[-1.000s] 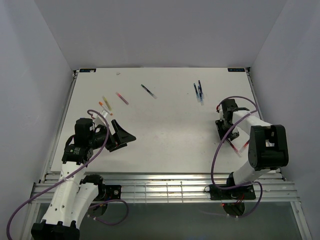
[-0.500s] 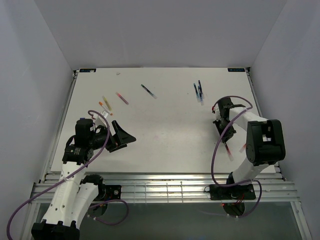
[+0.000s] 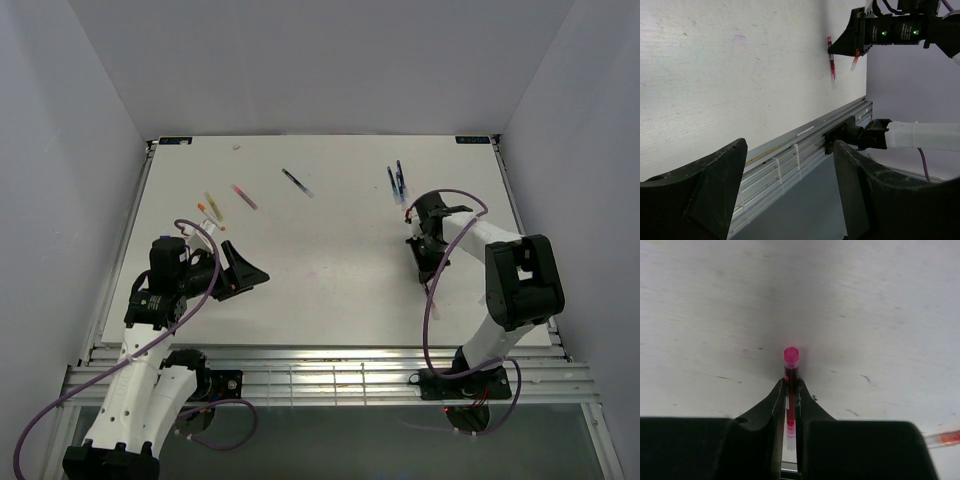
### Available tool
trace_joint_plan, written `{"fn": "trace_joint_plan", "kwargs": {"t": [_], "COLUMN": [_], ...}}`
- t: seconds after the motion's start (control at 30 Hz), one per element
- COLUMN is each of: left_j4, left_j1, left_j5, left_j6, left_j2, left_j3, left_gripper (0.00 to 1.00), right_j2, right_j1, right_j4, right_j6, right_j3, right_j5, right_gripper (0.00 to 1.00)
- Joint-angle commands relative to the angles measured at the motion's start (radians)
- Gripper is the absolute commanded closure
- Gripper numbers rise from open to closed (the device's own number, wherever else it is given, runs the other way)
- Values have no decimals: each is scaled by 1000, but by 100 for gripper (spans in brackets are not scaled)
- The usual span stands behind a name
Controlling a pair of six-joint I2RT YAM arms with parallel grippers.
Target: Open the pen caps
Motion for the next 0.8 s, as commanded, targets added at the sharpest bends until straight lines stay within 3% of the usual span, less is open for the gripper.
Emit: {"fn": "trace_joint_plan", "kwargs": {"t": [0.0, 0.2, 0.43, 0.57, 0.6, 0.67, 0.77], "left_j4": [89, 244, 552, 625, 633, 625, 619], "left_j1": [-3, -3, -15, -112, -192, -268, -325], "left_j5": [41, 199, 205, 66, 25, -92, -128], "left_j6": [-2, -26, -202, -198, -177, -152, -138], "left_j2": [-21, -47, -90, -18, 8, 109, 223], "left_j3": [-5, -62, -192, -209, -200, -147, -100], "left_gripper": [20, 28, 23, 23, 23, 24, 26], "right_j2": [-8, -77, -125, -157, -162, -151, -111], "right_j1": [82, 205, 352, 383, 389, 412, 432], "right_j4": [28, 78, 322, 440, 482, 485, 445], "right_j6": [184, 380, 527, 667, 688, 722, 736], "right_j3": [53, 167, 145, 104, 92, 108, 160], "right_j5": [-75, -167, -299, -302, -301, -275, -244], "right_gripper": [92, 92, 92, 92, 92, 92, 92]}}
